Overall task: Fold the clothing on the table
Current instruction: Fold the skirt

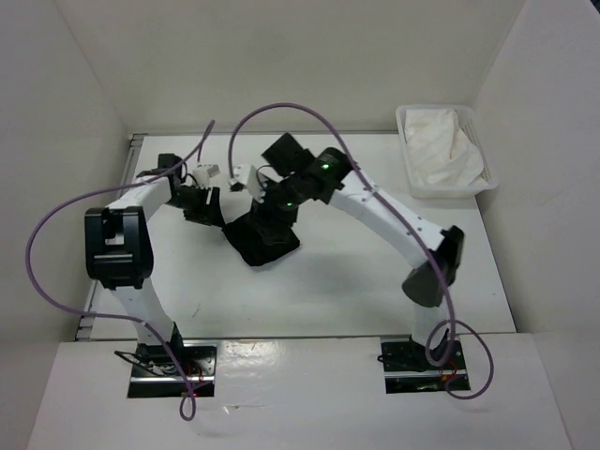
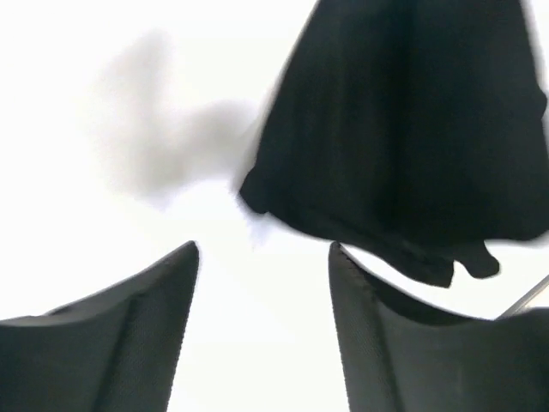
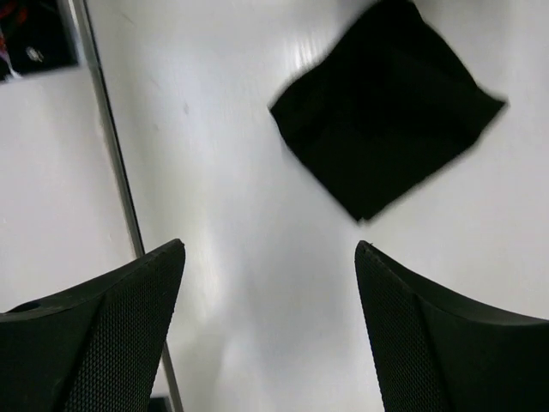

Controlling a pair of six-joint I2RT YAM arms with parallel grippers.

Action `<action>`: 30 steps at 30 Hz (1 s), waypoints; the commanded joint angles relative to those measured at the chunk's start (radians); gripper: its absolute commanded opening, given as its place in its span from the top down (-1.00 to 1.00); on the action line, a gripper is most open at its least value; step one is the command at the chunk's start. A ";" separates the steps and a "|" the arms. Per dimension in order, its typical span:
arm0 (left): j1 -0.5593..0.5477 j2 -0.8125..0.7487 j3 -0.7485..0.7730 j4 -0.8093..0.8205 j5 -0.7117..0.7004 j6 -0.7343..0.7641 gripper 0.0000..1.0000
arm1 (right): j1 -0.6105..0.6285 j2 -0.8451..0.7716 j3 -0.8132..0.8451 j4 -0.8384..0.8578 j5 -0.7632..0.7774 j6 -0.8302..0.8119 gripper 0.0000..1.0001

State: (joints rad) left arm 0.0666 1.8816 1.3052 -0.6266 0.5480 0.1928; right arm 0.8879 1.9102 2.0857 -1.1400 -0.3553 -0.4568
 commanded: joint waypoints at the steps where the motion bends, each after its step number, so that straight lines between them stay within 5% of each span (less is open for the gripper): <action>1: 0.038 -0.169 -0.001 -0.013 0.027 0.034 -0.42 | -0.095 -0.135 -0.180 0.071 -0.004 -0.037 -0.69; 2: 0.050 -0.188 -0.001 -0.024 0.015 0.034 -0.62 | -0.112 -0.154 -0.228 0.135 0.012 -0.037 -0.72; 6: 0.050 -0.245 0.014 -0.024 0.003 0.022 -0.86 | -0.190 -0.177 -0.410 0.247 0.044 -0.008 -0.72; 13: -0.060 -0.159 0.149 -0.079 0.214 -0.073 -0.92 | -0.279 -0.146 -0.498 0.355 0.062 0.043 -0.72; 30: -0.343 -0.217 0.028 0.007 -0.272 -0.135 -0.99 | -0.333 -0.178 -0.558 0.399 -0.004 0.043 -0.72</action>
State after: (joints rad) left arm -0.2512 1.7004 1.3422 -0.6483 0.3935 0.0731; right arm 0.5636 1.7752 1.5311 -0.7902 -0.3332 -0.4202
